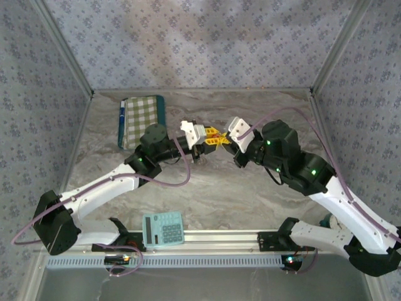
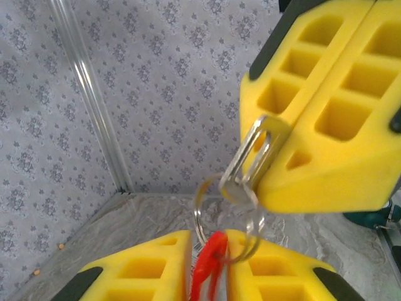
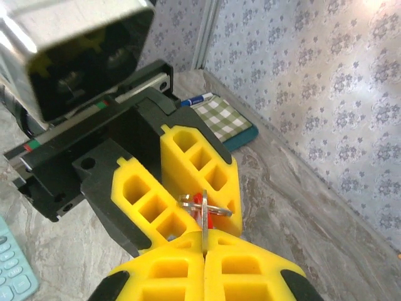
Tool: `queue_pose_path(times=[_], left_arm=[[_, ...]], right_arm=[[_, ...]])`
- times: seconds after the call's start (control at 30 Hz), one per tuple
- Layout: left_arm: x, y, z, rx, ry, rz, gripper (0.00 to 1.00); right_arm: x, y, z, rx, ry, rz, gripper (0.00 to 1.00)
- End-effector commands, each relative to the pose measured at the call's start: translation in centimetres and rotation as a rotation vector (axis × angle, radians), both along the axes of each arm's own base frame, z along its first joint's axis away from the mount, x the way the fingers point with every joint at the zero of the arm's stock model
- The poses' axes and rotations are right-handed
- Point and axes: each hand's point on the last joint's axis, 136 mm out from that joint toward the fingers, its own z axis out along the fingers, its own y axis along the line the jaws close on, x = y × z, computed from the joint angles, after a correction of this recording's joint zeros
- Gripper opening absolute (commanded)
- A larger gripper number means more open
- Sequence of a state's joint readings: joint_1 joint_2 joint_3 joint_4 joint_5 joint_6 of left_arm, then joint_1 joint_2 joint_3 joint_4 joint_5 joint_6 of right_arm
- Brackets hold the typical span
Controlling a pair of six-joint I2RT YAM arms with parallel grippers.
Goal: Remove the keys from the keyring
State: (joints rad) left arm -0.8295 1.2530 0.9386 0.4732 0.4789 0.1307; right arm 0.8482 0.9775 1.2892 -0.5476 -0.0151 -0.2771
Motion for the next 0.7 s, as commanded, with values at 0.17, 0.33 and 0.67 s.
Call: queue_pose_path(times=[0.17, 0.33, 0.67], left_arm=[[0.3, 0.0, 2.1, -0.053, -0.041, 0.012, 0.19], [0.2, -0.3, 2.2, -0.053, -0.042, 0.001, 0.34], [0.0, -0.8, 3.2, -0.081, -0.063, -0.003, 0.41]], right_arm=[[-0.3, -0.4, 2.0, 0.044, -0.034, 0.000, 0.00], [-0.1, -0.3, 1.7, 0.036, -0.024, -0.010, 0.00], [0.1, -0.3, 1.5, 0.035, -0.015, -0.020, 0.00]])
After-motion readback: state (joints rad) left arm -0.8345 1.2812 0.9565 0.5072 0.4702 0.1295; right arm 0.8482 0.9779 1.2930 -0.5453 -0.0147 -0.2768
